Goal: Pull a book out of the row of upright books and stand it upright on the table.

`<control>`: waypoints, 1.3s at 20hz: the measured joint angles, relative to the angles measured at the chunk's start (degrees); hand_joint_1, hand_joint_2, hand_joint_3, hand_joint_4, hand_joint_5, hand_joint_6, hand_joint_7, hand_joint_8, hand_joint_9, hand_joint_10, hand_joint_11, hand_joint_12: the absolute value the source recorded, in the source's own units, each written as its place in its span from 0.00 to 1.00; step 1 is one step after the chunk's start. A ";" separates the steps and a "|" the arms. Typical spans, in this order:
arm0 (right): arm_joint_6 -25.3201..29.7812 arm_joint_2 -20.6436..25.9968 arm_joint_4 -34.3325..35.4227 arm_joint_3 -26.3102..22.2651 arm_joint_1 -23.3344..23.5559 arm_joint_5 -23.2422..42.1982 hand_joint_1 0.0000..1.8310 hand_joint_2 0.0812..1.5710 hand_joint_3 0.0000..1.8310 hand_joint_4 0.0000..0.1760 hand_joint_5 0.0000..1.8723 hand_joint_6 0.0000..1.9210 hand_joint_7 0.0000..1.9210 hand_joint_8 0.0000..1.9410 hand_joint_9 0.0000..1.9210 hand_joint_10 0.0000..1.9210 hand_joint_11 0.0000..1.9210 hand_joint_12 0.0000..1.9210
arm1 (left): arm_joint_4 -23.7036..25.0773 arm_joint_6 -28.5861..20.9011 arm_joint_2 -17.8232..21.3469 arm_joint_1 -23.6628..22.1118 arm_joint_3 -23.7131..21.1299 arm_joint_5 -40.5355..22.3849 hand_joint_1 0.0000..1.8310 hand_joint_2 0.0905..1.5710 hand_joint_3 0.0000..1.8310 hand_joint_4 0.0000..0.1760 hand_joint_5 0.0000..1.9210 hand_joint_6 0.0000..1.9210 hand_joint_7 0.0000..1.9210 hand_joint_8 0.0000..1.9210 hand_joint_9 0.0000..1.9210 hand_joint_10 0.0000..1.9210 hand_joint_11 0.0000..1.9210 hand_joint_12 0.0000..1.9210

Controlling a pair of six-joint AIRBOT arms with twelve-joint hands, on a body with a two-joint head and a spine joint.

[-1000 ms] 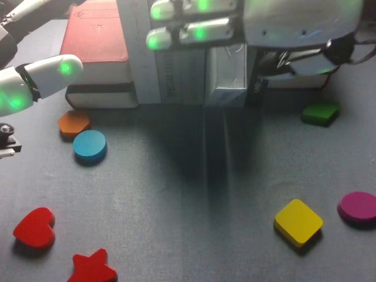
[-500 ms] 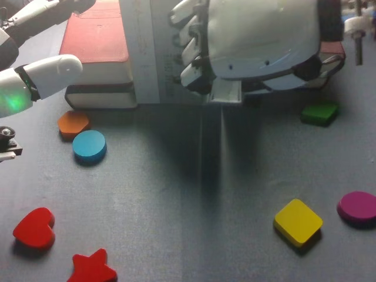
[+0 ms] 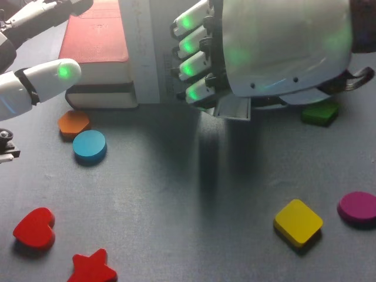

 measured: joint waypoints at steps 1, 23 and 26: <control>-0.07 0.46 0.28 -0.31 0.04 1.31 0.66 0.78 0.00 0.00 0.41 0.53 0.39 0.86 0.44 0.90 0.36 0.99 | -0.17 -0.02 0.00 0.00 0.00 -0.07 0.18 0.84 0.00 0.31 0.12 0.00 0.02 0.00 0.00 0.00 0.00 0.00; 2.82 6.95 9.03 -2.08 2.82 16.76 0.66 0.78 0.00 0.00 0.41 0.54 0.39 0.86 0.44 0.91 0.36 0.99 | -0.79 -0.02 -0.11 0.07 0.17 -0.28 0.18 0.84 0.00 0.20 0.13 0.00 0.02 0.00 0.00 0.00 0.00 0.00; 2.82 7.45 9.31 -2.12 2.89 16.76 0.66 0.78 0.00 0.00 0.41 0.54 0.39 0.86 0.44 0.91 0.36 0.99 | -0.90 0.00 -0.24 0.07 0.24 -0.26 0.18 0.83 0.00 0.21 0.13 0.00 0.02 0.00 0.00 0.00 0.00 0.00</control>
